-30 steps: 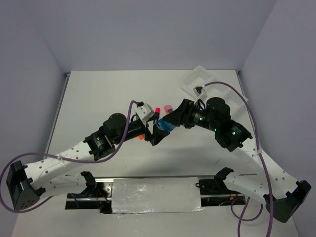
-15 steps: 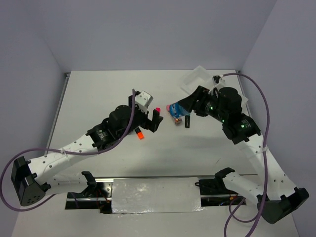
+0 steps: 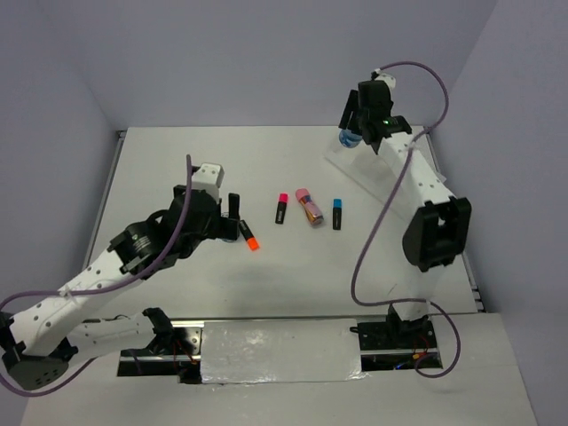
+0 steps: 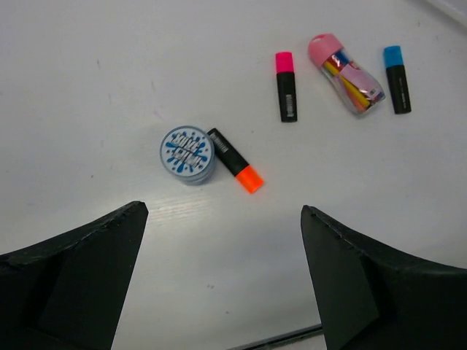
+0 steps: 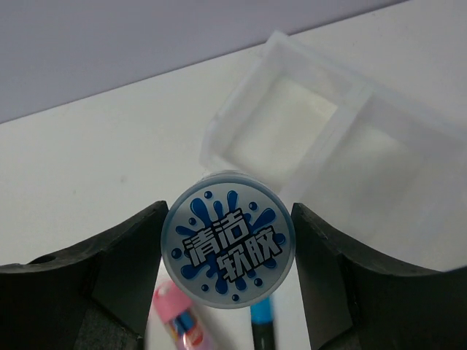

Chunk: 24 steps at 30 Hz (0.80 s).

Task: Sort the stationery into containers
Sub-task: Place the stationery in the storage box.

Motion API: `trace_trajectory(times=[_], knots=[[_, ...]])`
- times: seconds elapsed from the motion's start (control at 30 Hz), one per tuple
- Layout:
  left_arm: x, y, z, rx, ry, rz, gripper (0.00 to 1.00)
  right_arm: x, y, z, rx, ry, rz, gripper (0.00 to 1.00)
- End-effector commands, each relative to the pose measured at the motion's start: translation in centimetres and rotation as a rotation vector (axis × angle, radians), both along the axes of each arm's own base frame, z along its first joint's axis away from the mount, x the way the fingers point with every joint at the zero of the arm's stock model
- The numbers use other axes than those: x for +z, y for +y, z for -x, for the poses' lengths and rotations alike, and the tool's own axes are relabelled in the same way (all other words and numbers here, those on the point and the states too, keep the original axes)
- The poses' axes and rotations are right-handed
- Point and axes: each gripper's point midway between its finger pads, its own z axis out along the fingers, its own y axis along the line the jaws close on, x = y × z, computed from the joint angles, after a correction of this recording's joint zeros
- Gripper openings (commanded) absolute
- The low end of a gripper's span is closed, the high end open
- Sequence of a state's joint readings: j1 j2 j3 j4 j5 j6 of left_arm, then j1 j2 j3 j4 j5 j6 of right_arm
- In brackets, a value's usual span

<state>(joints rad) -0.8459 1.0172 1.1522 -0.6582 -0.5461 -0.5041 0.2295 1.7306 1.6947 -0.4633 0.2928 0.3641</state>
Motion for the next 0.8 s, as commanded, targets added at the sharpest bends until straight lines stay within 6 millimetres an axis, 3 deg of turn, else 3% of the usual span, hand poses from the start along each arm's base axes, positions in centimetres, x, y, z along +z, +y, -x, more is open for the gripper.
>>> trace_trajectory(times=[0.0,0.1,0.13,0.17,0.27,0.57,0.77], knots=[[-1.0,3.1,2.0,0.015,0.027,-0.075,0.99,3.1,-2.0,-5.1,-0.031,-0.090,0.097,0.00],[-1.5,5.1,2.0,0.060,-0.013,-0.128,0.99,0.1,-2.2,-8.9,-0.013,-0.024,0.138,0.00],[-1.3,5.8,2.2,0.075,-0.041,-0.123,0.99,1.1,-2.6,-9.7,-0.021,-0.040,0.144,0.00],[-2.2,6.2,2.0,0.099,-0.055,-0.132,0.99,-1.7,-2.8,-10.7,-0.020,0.008,0.163,0.00],[-2.6,6.2,2.4,0.074,-0.066,-0.106,0.99,-3.1,-3.7,-12.1,-0.026,0.012,0.161,0.00],[-3.0,5.7,2.3,0.055,-0.052,-0.118,0.99,-7.0,-6.9,-13.0,-0.054,0.061,0.174,0.00],[-3.5,5.6,2.2,0.048,-0.037,-0.132,0.99,-7.7,-8.0,-13.8,-0.027,0.062,0.163,0.08]])
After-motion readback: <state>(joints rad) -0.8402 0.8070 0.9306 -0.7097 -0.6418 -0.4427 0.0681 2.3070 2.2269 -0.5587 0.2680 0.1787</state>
